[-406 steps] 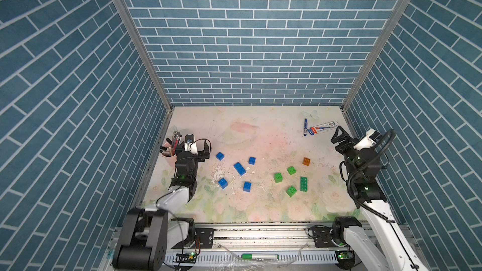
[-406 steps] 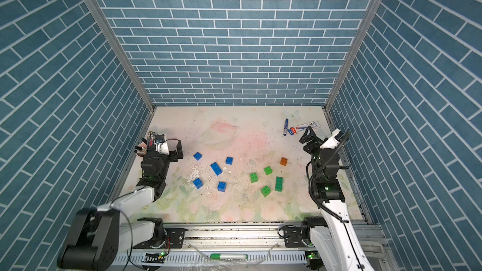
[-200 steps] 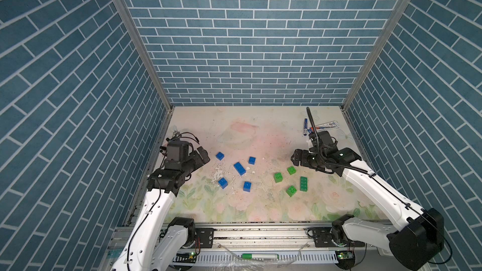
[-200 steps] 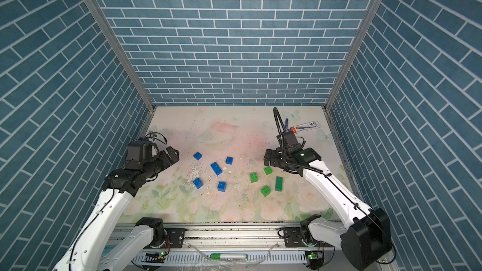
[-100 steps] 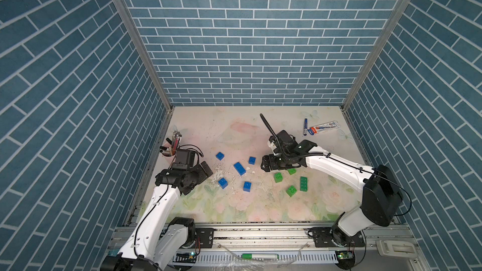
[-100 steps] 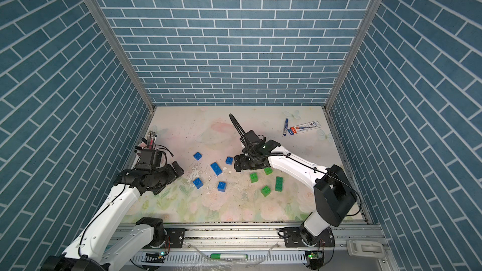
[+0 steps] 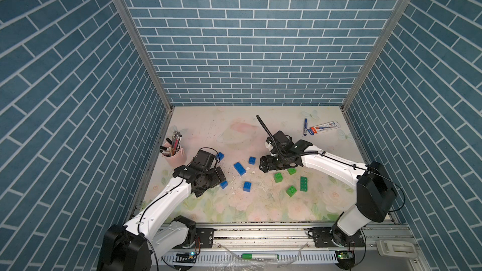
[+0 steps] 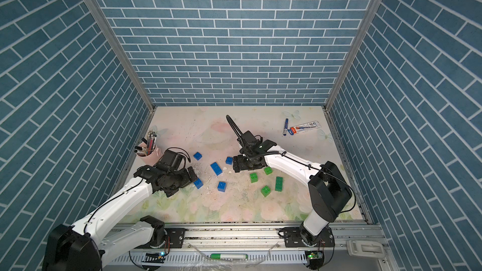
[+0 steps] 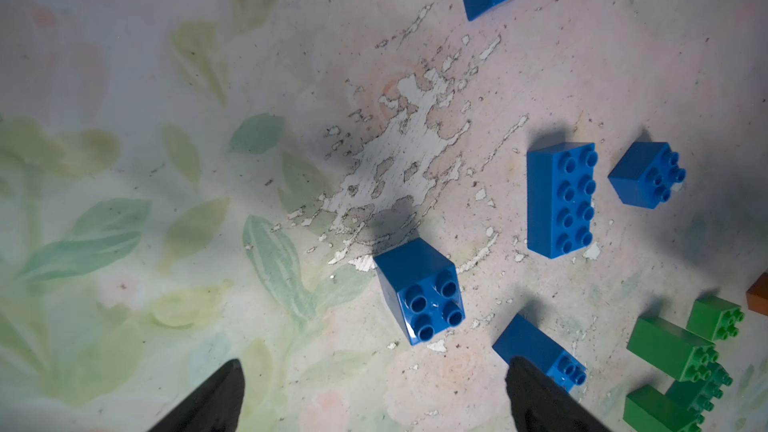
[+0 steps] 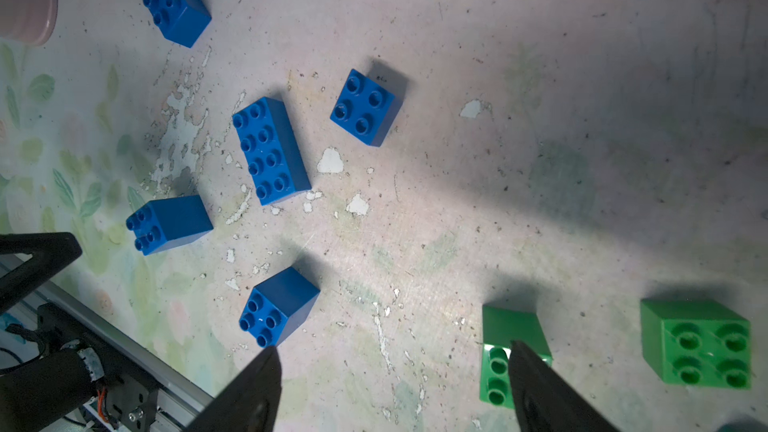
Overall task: Assemble the letter h with lego
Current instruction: Pick up the lego brick from the center of the board.
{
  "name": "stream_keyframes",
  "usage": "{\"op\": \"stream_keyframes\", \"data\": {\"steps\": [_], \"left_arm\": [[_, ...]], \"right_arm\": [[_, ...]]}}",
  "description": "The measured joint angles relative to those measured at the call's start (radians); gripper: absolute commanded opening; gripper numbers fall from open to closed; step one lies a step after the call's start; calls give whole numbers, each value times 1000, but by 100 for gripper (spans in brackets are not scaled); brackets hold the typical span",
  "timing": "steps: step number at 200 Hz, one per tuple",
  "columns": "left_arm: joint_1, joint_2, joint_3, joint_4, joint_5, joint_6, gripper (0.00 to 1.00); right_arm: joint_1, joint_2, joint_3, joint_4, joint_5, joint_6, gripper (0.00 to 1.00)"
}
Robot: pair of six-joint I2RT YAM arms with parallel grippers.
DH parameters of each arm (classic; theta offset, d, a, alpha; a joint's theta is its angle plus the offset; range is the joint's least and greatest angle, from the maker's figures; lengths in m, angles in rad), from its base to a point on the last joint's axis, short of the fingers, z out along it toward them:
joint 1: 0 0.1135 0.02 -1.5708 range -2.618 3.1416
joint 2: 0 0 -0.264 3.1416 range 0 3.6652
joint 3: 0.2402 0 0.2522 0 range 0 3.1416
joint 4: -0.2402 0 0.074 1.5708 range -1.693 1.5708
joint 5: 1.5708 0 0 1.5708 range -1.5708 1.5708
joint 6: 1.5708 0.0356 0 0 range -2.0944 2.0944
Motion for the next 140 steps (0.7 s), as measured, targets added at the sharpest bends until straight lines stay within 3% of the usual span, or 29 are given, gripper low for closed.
{"op": "stream_keyframes", "data": {"steps": [67,140], "left_arm": [[-96,126,1,84,-28,-85,99],[-117,223,2,149,-36,-121,86]], "right_arm": [[6,-82,-35,-18,49,-2,84],[32,-109,-76,-24,82,-2,83]]}}
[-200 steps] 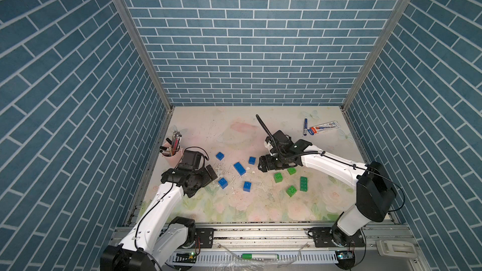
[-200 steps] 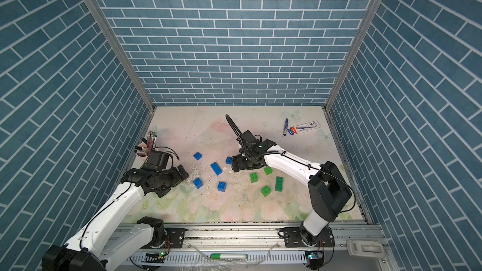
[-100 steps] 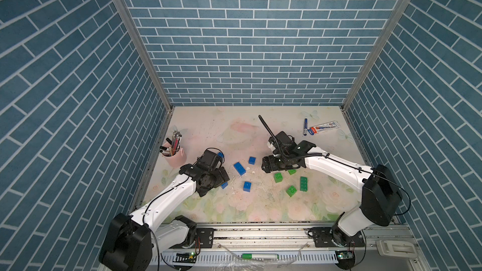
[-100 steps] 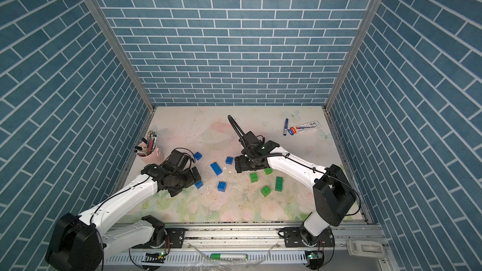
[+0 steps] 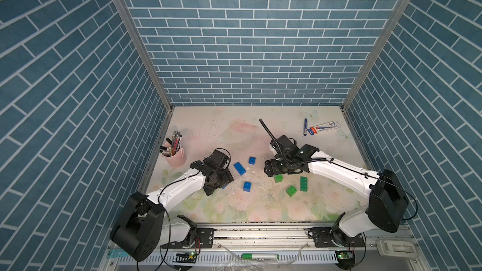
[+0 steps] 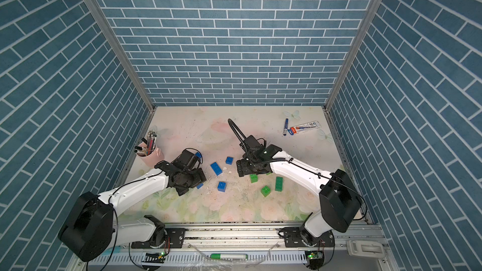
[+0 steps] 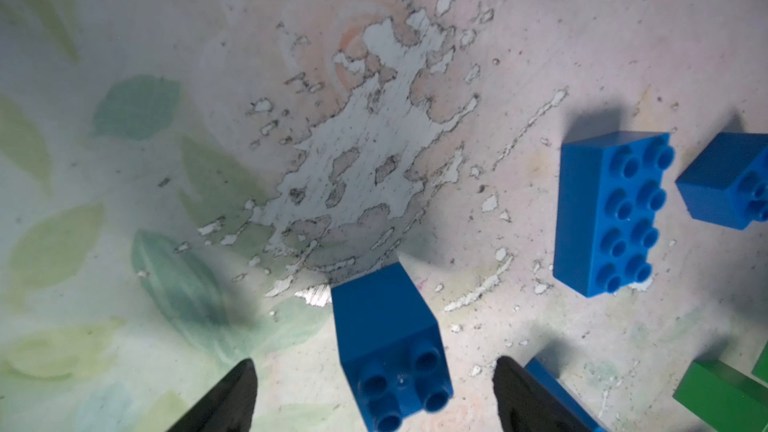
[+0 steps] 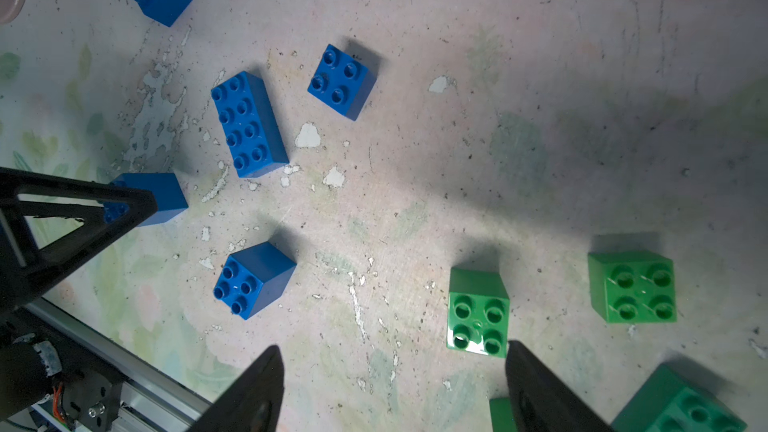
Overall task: Assemble the letter h with lego
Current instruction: Pick up the lego brick from the center of the board.
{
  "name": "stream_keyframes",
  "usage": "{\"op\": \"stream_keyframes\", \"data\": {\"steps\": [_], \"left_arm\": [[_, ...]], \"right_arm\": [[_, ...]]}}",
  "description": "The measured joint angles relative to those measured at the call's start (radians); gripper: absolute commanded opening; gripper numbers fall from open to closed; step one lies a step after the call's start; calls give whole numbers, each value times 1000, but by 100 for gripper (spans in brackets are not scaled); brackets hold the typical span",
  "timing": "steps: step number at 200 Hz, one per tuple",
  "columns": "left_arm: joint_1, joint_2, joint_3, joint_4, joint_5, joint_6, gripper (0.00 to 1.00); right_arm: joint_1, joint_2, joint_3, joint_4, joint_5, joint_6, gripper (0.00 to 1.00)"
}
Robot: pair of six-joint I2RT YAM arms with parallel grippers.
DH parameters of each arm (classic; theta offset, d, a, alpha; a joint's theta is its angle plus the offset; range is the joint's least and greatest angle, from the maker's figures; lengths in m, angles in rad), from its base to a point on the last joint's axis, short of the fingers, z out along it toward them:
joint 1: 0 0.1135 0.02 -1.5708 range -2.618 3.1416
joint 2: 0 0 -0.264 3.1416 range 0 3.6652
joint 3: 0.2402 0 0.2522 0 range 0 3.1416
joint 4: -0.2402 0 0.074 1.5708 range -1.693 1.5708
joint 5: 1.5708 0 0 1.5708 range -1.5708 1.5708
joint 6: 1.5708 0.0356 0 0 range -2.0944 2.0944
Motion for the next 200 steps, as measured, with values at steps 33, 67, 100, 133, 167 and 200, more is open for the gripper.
{"op": "stream_keyframes", "data": {"steps": [33,67,100,133,167,200], "left_arm": [[-10,40,13,9,-19,-6,82],[-10,65,37,22,-47,-6,79],[-10,80,40,32,-56,-6,73],[-10,91,44,35,-64,-4,67],[-10,91,44,34,-71,-1,62],[-10,91,44,36,-71,0,57]], "right_arm": [[14,-3,0,-1,10,0,83],[30,-3,0,-6,20,0,82],[38,-3,0,-12,26,0,82],[48,-3,0,-23,34,0,81],[53,-2,0,-29,41,0,81],[59,1,0,-31,46,0,81]]}}
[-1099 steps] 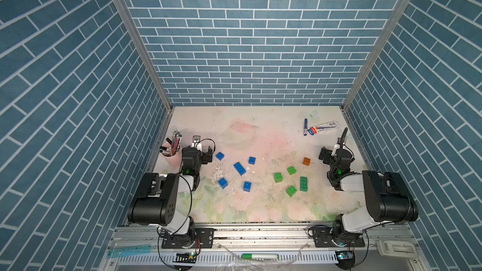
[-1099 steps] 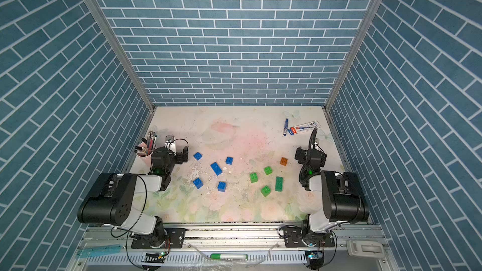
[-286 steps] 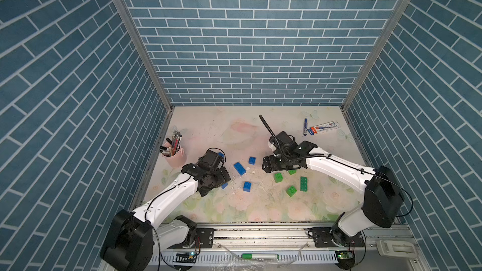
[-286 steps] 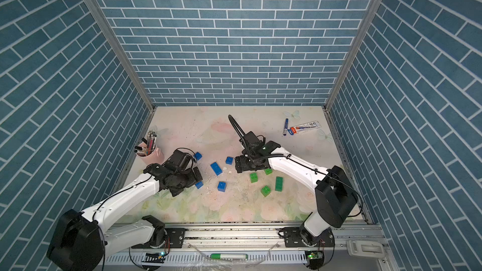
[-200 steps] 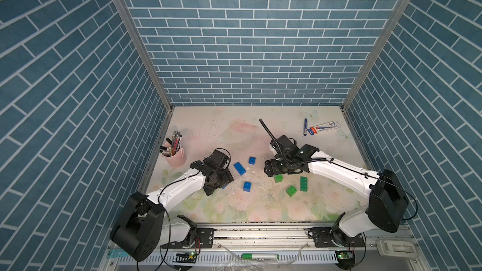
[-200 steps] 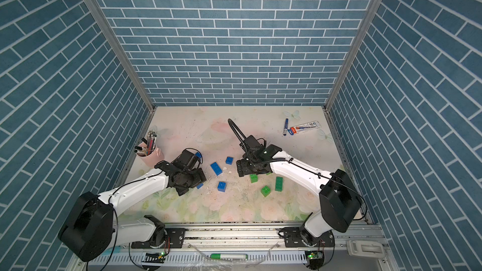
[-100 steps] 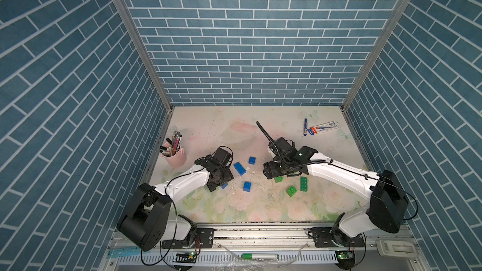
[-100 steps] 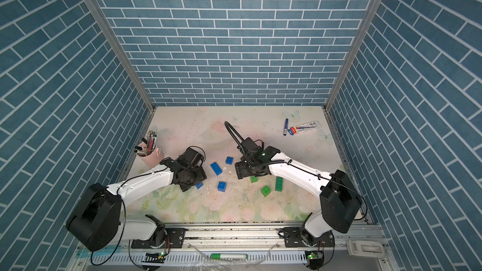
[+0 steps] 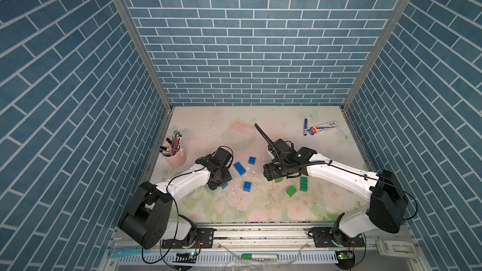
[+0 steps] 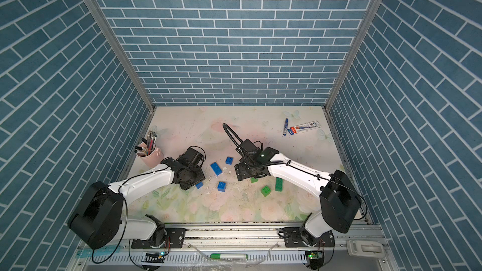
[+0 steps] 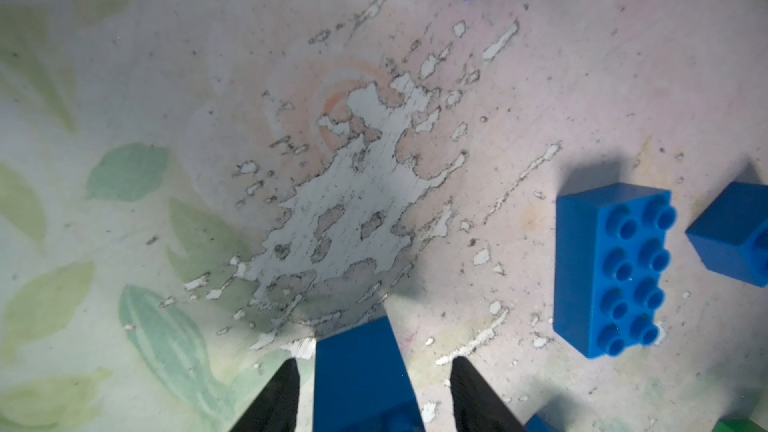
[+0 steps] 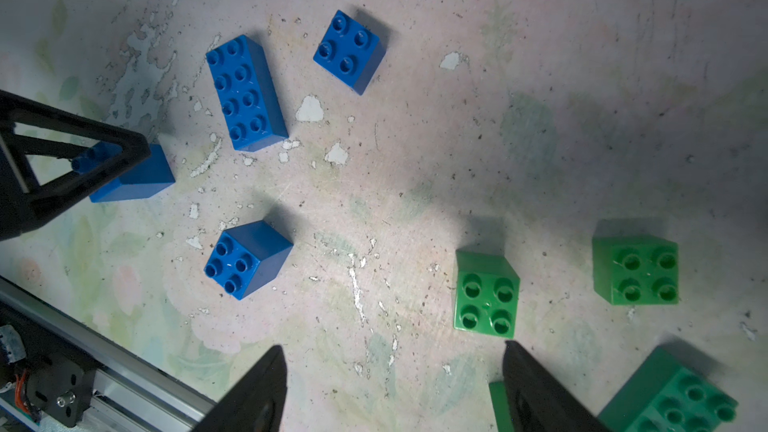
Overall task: Assemble the letter h with lego
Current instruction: Pick up the lego brick from the center of the board.
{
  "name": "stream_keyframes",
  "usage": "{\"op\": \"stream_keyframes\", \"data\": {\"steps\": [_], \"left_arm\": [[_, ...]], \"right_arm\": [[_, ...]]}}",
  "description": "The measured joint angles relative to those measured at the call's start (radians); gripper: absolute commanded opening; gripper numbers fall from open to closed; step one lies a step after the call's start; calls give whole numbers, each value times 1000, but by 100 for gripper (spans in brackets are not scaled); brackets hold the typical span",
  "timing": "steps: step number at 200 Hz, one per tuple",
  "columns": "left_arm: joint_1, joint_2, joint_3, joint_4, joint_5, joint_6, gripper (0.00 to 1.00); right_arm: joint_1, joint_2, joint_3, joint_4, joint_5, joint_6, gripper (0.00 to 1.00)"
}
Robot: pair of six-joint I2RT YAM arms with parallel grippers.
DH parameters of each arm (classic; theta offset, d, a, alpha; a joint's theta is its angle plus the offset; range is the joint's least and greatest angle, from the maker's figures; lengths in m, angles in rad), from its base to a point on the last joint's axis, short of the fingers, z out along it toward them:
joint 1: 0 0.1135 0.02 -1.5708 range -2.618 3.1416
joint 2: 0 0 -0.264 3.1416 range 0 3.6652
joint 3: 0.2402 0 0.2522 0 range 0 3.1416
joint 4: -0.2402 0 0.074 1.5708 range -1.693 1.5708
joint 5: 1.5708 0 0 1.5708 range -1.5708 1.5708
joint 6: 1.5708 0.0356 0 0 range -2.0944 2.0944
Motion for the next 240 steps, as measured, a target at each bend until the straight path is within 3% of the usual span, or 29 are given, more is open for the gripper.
{"op": "stream_keyframes", "data": {"steps": [133,182,195,213,224,240], "left_arm": [[-2,0,0,2,5,39,43],[-2,1,11,-26,3,106,25],[-2,3,25,-52,-1,141,24],[-2,18,66,-93,-7,204,14],[-2,29,93,-109,-11,239,3],[-2,47,125,-117,-9,277,0]], "right_arm": [[29,26,0,-1,10,0,81],[33,27,0,0,10,3,81],[33,27,0,0,9,10,81],[33,27,0,1,8,35,81],[33,27,0,5,5,59,81],[33,27,0,16,-4,100,81]]}}
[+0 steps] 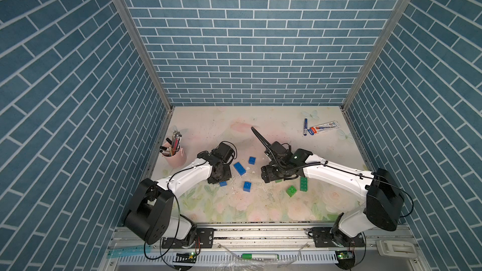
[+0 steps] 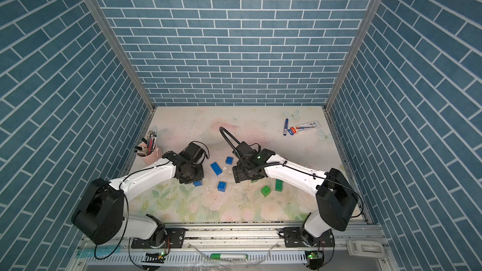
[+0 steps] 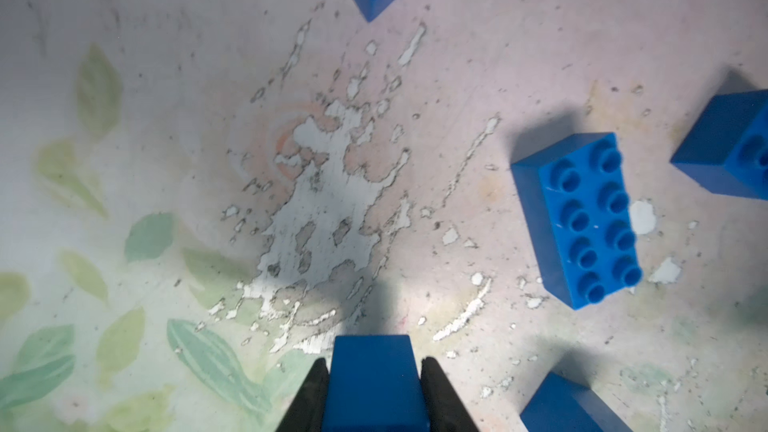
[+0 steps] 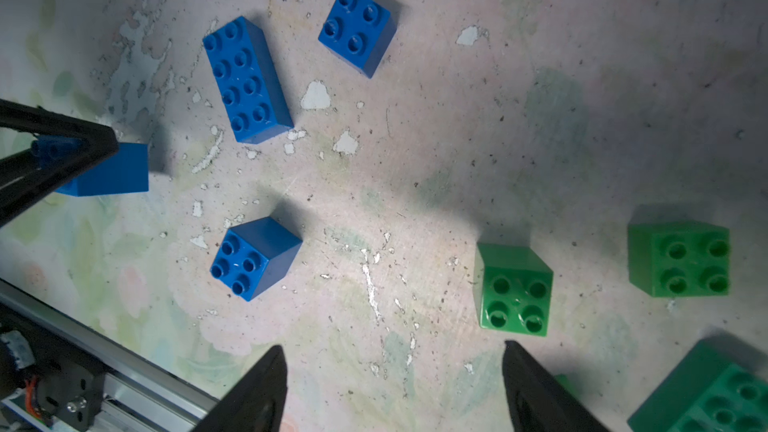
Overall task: Assemble the letter h with lego
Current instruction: Pick up the lego brick from the center of the board, then place the lego brick at the center of the board.
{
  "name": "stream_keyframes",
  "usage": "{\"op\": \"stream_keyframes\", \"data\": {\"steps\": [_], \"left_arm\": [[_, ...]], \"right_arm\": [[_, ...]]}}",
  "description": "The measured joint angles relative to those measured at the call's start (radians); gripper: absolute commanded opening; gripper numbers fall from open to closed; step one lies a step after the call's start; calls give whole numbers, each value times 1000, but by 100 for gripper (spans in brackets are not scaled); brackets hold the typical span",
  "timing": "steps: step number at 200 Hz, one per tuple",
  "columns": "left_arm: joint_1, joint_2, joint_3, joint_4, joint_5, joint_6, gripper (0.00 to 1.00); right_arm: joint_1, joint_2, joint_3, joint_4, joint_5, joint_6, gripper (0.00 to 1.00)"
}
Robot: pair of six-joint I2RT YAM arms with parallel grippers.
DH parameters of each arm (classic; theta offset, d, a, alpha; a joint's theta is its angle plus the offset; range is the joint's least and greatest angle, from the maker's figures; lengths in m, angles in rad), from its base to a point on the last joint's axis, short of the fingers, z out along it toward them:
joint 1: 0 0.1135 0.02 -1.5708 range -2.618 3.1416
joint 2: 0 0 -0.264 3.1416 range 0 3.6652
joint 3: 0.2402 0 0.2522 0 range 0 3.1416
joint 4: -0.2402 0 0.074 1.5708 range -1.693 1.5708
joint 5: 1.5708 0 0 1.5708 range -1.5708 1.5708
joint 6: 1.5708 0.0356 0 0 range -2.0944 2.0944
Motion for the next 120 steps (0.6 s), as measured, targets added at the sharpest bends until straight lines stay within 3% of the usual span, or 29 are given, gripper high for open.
{"op": "stream_keyframes", "data": {"steps": [74,120], "left_arm": [[0,153,105,9,74,84,0],[0,169,116,10,86,116,1]], "right_arm": [[0,0,0,33,-6,150,79],[0,0,0,45,-9,201,78]]}}
